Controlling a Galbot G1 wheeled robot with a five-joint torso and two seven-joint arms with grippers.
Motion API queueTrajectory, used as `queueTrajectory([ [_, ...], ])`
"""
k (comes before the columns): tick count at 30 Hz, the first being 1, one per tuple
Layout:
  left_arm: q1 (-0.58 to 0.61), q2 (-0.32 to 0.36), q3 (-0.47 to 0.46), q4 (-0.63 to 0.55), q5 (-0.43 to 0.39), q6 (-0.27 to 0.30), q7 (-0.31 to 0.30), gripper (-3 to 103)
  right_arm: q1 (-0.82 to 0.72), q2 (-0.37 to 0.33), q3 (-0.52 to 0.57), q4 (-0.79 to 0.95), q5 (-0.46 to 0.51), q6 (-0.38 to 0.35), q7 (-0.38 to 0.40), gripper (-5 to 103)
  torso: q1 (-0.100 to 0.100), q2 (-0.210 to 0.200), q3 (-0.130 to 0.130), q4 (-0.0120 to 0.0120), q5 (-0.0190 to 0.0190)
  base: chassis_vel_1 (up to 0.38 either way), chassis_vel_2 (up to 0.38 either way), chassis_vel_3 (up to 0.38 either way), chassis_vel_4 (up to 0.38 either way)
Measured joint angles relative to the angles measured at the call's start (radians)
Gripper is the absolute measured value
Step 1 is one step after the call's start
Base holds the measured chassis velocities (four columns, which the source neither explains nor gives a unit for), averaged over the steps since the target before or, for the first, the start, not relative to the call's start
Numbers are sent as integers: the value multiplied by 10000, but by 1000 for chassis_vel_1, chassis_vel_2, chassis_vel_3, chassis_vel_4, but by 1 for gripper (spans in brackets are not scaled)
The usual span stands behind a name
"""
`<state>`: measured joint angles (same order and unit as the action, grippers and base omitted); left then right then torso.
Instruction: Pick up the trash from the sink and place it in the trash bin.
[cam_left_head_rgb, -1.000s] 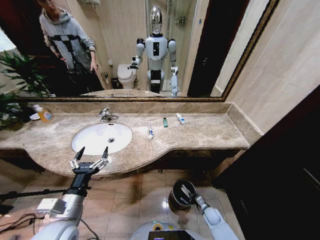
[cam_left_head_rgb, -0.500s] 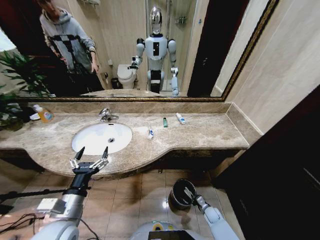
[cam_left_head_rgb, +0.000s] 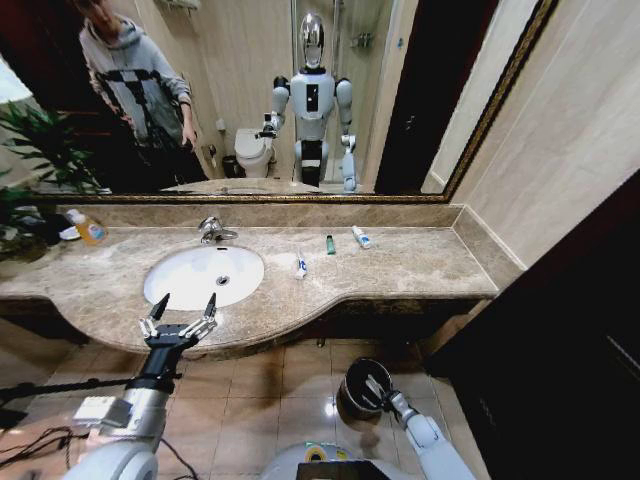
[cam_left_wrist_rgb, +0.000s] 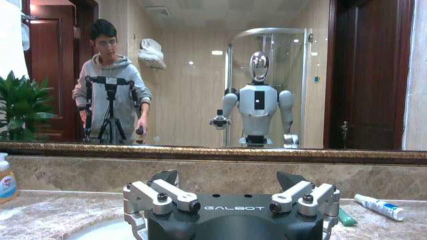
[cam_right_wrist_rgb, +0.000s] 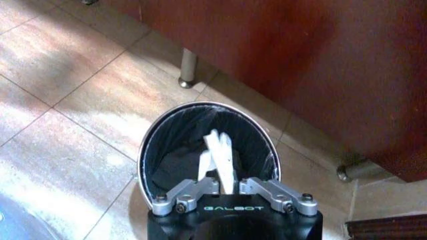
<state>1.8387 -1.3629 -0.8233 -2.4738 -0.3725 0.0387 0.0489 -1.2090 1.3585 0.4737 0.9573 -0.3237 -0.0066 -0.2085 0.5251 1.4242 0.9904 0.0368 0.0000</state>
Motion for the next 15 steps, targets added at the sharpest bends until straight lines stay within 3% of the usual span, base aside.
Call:
queueTrajectory([
  [5,0,0,0,0,0,0,0,100,-53,5,-4,122,69,-9,39,36,0,0,0,0,0,0,0,0,0],
  [10,0,0,0,0,0,0,0,100,-67,-3,-8,185,128,-37,47,46,0,0,0,0,0,0,0,0,0],
  [13,0,0,0,0,0,0,0,100,-104,-25,-16,271,163,-70,50,62,0,0,0,0,0,0,0,0,0],
  [15,0,0,0,0,0,0,0,100,-121,-28,-16,298,175,-75,52,68,0,0,0,0,0,0,0,0,0],
])
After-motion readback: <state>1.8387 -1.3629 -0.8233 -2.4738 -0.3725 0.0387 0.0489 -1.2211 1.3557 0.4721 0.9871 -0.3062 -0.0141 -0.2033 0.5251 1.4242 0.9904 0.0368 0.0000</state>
